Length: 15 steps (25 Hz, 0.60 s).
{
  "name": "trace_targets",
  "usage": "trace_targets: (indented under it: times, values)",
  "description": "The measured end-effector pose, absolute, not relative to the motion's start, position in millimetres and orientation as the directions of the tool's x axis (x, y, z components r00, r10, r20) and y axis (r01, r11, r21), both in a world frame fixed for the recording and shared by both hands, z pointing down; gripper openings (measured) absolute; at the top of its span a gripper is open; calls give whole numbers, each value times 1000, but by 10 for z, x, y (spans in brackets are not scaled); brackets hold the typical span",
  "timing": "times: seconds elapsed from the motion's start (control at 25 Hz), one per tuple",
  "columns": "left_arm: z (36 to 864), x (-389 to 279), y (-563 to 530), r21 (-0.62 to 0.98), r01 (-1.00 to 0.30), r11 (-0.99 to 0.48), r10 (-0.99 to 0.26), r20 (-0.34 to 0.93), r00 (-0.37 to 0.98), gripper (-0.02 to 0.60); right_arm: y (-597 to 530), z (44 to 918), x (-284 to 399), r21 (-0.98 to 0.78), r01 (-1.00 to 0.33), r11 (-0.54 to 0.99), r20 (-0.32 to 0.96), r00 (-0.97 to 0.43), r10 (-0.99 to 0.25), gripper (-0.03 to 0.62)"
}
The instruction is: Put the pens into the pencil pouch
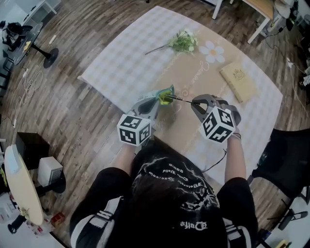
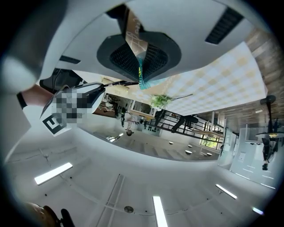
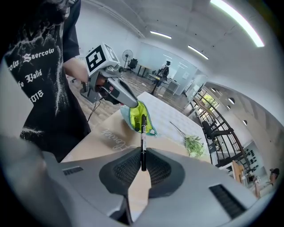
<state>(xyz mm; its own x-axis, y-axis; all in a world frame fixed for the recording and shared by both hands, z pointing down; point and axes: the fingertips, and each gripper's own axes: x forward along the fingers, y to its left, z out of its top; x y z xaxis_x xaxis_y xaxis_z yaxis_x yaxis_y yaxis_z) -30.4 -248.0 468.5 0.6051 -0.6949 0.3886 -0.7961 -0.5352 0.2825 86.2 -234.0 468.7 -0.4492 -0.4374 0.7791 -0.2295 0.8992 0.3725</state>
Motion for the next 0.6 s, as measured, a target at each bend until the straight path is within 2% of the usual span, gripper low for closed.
trace_targets:
  times: [0.44,0.6]
  values:
    - [4785,-223,-2310,264,-789,-555,-675,413,612,40,-2195,4936,590,349,-162,923,824,-415,-385,46]
    - [4820,-164,-2230,252,-765,-592,-648,416,638,40,-2133,4946,432,326,-175,929,810,-456,-370,46]
